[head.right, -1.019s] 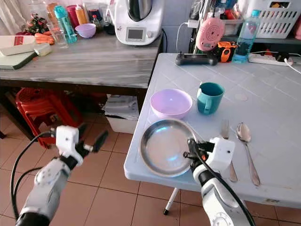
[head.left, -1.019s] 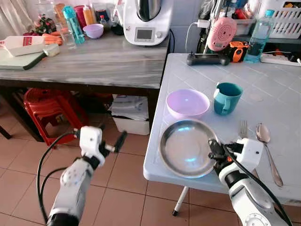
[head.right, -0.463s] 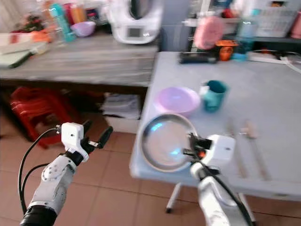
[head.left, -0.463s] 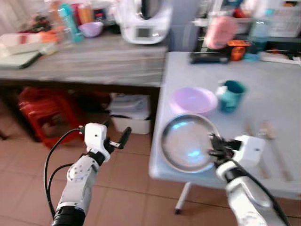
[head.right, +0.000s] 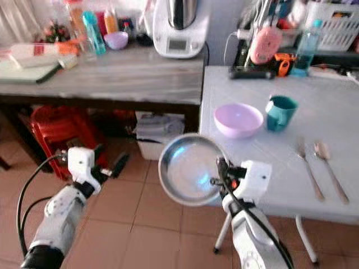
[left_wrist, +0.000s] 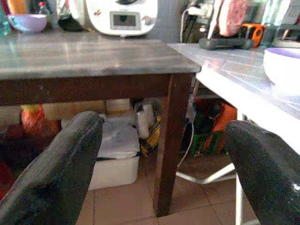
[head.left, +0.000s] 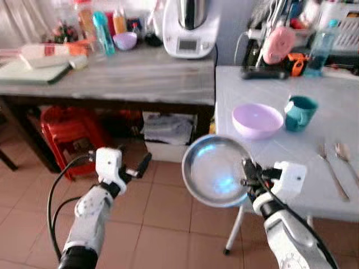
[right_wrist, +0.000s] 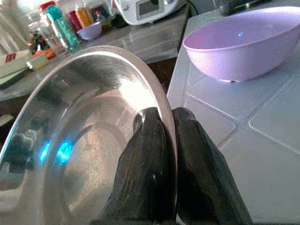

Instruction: Setting the table

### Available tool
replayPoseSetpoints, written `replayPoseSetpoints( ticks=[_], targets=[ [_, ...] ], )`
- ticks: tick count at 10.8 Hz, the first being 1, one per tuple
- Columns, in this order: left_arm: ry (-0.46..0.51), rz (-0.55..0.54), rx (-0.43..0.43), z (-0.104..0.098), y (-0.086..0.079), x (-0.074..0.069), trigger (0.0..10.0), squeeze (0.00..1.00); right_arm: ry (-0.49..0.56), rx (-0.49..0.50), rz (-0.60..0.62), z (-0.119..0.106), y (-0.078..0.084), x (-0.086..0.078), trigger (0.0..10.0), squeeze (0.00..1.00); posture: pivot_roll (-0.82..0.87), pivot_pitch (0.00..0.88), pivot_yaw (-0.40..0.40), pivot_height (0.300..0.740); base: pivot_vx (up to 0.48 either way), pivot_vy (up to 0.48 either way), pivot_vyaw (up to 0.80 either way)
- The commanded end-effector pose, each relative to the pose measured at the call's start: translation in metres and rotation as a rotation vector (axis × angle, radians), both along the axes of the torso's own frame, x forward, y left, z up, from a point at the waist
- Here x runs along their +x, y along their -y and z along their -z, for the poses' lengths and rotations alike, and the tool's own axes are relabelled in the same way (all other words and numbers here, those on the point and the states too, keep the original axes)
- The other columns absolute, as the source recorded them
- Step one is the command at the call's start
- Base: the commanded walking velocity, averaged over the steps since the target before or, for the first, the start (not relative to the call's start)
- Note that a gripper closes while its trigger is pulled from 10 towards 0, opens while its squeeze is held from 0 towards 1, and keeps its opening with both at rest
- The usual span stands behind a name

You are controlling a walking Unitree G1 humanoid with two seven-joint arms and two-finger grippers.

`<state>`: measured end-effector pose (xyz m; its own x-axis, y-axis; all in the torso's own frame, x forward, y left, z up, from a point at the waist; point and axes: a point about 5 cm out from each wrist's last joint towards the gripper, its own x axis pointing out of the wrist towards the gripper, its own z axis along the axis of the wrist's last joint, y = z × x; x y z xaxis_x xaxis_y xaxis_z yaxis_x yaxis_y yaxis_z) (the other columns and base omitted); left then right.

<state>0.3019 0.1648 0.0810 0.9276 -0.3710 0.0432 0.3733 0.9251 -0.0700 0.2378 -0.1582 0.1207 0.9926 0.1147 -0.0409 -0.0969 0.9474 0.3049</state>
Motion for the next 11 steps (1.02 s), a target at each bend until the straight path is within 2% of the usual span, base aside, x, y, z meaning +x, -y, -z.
replayPoseSetpoints(
  ticks=[1,11],
  targets=[
    [0.007,0.012,-0.007,-0.0011,0.0042,0.0013,10.0,0.00,0.002,0.001,0.015,0.0000,0.0030,0.0010,10.0,0.00,-0.02,0.000,0.086,0.740,0.000,0.476,0.00],
    [0.014,0.035,-0.013,-0.0011,0.0114,0.0021,10.0,0.00,0.015,0.011,0.024,0.0003,0.0030,0.0003,10.0,0.00,-0.02,0.000,0.096,0.740,0.000,0.474,0.00]
  ],
)
